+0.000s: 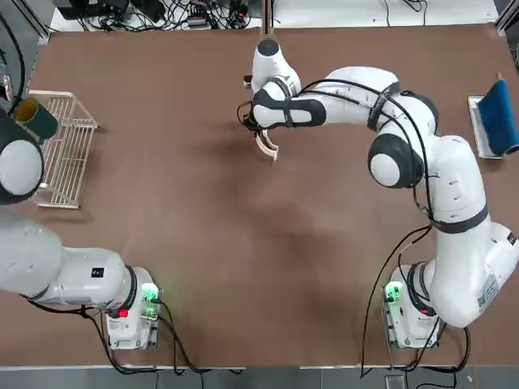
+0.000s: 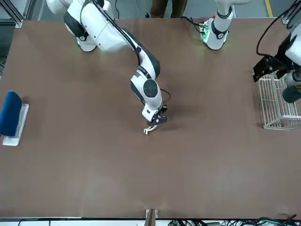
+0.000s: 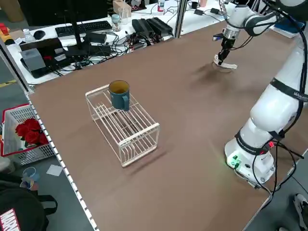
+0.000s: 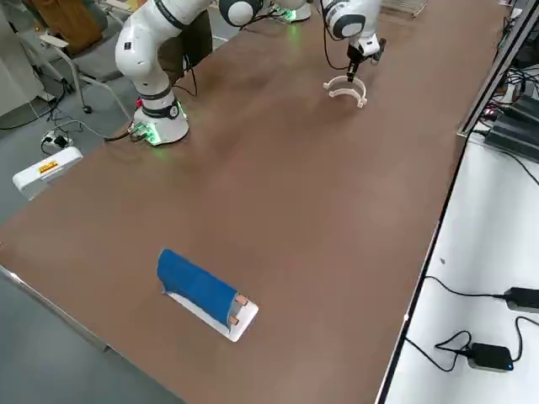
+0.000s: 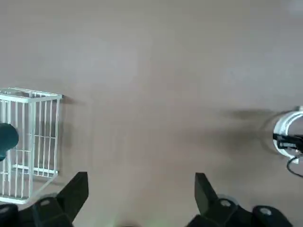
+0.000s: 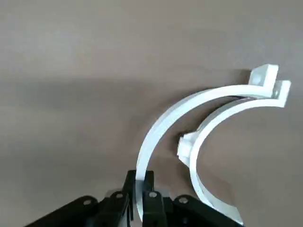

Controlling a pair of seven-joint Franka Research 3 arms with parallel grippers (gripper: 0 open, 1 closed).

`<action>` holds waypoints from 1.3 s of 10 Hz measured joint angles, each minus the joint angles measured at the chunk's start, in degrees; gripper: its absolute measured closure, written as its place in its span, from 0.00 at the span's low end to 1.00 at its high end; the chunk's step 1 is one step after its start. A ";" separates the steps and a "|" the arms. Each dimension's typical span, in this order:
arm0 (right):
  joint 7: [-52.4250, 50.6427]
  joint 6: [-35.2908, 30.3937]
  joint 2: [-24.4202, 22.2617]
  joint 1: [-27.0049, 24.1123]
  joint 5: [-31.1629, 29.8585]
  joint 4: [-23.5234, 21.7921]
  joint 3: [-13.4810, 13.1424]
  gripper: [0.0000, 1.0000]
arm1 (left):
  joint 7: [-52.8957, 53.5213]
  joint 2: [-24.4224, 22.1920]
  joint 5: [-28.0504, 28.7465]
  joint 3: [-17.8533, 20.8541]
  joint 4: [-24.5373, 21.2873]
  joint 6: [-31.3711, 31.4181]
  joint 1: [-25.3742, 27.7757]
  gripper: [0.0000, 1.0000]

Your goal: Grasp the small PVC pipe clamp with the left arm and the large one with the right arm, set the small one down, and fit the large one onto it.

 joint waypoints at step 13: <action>6.12 -1.70 -1.18 -0.90 -0.77 3.06 -0.74 0.18 | 0.00 1.55 -1.52 0.18 -3.78 3.04 0.68 0.01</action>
